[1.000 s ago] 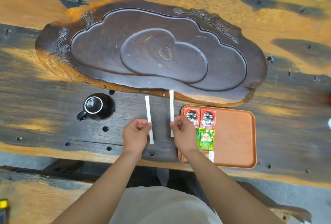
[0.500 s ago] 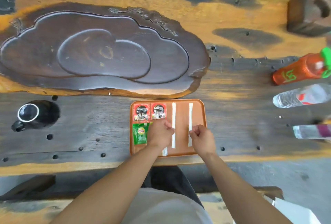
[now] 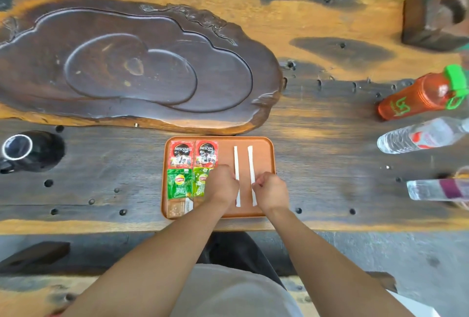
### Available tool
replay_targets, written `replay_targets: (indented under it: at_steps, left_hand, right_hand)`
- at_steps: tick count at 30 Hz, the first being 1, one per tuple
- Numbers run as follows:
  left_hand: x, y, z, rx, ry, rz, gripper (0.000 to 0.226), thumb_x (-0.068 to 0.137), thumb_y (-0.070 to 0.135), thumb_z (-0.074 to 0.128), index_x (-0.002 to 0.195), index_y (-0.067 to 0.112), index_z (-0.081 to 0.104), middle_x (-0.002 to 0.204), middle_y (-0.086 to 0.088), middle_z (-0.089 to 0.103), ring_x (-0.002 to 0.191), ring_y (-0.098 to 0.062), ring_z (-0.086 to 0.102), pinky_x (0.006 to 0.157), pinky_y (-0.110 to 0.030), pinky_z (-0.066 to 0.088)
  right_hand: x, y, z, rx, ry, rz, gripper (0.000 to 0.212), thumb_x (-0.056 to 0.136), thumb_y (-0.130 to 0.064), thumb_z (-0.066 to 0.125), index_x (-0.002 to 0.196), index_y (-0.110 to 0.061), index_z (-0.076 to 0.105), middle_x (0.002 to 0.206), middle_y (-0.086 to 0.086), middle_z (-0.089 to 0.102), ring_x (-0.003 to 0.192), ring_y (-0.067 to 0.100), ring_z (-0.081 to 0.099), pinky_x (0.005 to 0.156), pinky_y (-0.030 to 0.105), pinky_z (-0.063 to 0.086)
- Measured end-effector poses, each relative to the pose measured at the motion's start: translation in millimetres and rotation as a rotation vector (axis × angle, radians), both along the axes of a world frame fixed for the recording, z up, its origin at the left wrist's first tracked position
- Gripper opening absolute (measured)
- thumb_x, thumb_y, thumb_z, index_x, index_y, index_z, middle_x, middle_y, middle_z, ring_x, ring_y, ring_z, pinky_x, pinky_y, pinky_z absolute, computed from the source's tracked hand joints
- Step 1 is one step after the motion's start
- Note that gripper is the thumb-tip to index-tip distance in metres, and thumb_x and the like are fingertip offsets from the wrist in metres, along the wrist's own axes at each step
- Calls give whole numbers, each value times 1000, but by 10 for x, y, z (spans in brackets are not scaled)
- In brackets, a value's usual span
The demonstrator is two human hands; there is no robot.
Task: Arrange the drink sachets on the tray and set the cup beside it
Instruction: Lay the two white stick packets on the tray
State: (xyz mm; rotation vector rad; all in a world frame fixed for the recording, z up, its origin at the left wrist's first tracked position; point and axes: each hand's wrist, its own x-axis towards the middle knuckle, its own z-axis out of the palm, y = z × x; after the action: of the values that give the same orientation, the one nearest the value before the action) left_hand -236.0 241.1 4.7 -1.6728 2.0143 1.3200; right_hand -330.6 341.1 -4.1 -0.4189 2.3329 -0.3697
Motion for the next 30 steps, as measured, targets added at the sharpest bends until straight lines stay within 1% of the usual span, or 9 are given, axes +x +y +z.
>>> replay_targets:
  at_steps: [6,10,14,17,21,23,26,28,30]
  left_hand:
    - [-42,-5,4,-72,-74,-151,14,89,9,64,76,11,56,89,-12,67,87,-31,67,64,-32,47]
    - [-21,-29,1,-45,-84,-121,10,89,16,67,89,6,66,94,-11,70,90,-32,68,70,-34,55]
    - [167,-93,43,-39,-1,-26,11,85,22,68,82,12,69,85,-4,71,81,-27,68,69,-36,58]
    - [509,-228,54,-130,47,77,19,86,26,69,70,21,59,69,4,67,67,-16,65,63,-32,56]
    - [1072,-448,19,-323,55,168,14,88,27,72,88,22,59,86,4,63,72,-11,58,55,-23,40]
    - [1310,-520,-23,-372,13,199,19,89,27,72,99,17,61,96,1,60,78,-13,55,61,-23,38]
    - [1529,-584,-79,-304,-41,206,25,90,24,69,109,11,59,103,-3,58,87,-17,53,75,-31,42]
    - [1582,-605,-105,-226,-49,172,21,91,18,66,109,9,61,94,0,61,84,-18,55,73,-31,41]
    - [1604,-623,-117,-200,-37,132,10,90,12,64,100,11,65,82,5,61,79,-18,59,67,-29,39]
  right_hand:
    - [-35,25,39,68,53,91,13,90,-21,61,79,-15,60,80,5,67,76,28,65,71,42,59]
    - [-47,73,64,48,56,89,14,91,-25,62,79,-17,59,79,1,66,74,24,64,66,39,58]
    - [-119,174,86,-57,136,82,17,92,-20,57,76,-24,52,81,-2,62,71,21,60,59,34,51]
    - [-214,246,94,-101,176,59,6,94,-24,58,91,-22,54,96,-2,58,80,20,59,68,37,52]
    - [-307,312,52,-116,145,13,11,95,-24,60,103,-19,56,106,1,58,89,20,59,78,38,53]
    - [-330,330,23,-129,119,-9,15,96,-22,60,109,-15,59,108,3,60,92,21,59,80,36,50]
    - [-346,348,5,-129,69,-35,21,97,-18,60,115,-10,61,109,5,63,95,21,59,81,31,46]
    - [-338,347,16,-116,41,-38,19,97,-15,58,115,-10,61,107,4,65,94,21,60,78,31,46]
    - [-324,344,27,-109,18,-45,18,96,-9,55,113,-11,60,100,2,66,91,20,62,75,31,46]
